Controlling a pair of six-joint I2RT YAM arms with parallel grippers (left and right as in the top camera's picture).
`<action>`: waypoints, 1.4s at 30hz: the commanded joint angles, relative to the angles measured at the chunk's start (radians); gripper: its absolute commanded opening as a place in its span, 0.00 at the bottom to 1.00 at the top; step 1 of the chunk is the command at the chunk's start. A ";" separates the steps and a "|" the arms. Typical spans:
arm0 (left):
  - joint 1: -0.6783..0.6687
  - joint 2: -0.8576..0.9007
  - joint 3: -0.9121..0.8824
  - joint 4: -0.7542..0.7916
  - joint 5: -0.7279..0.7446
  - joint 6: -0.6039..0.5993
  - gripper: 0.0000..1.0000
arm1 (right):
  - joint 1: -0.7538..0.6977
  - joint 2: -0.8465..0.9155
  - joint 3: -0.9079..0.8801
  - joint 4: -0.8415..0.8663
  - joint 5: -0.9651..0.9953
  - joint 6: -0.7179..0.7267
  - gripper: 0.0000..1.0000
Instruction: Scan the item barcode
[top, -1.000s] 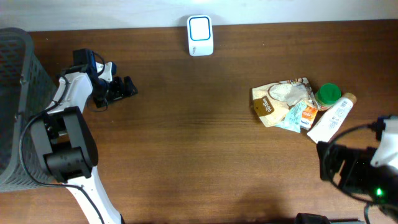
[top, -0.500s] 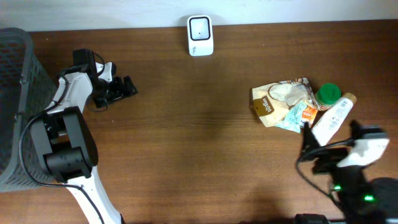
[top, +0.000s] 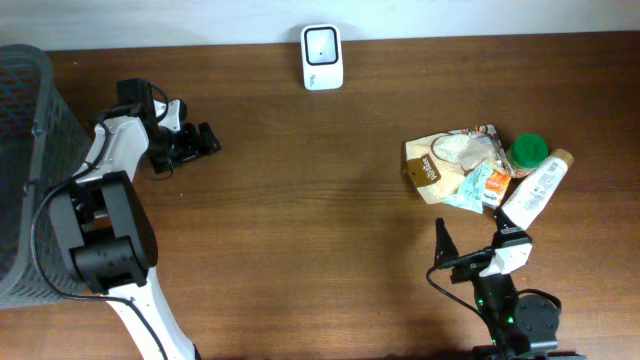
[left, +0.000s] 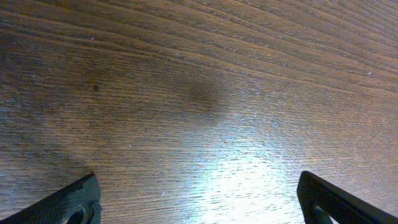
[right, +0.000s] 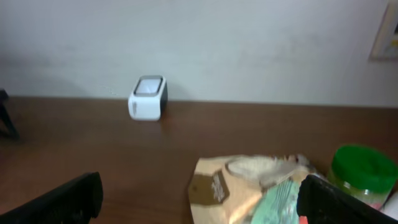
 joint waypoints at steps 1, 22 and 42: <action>0.010 0.030 -0.023 -0.009 -0.032 0.008 0.99 | 0.009 -0.012 -0.051 0.006 0.005 0.004 0.98; 0.010 0.030 -0.023 -0.005 -0.033 0.008 0.99 | 0.009 -0.012 -0.057 0.025 0.006 0.003 0.98; -0.052 -0.657 -0.064 -0.016 -0.138 0.019 0.99 | 0.009 -0.012 -0.057 0.025 0.006 0.003 0.98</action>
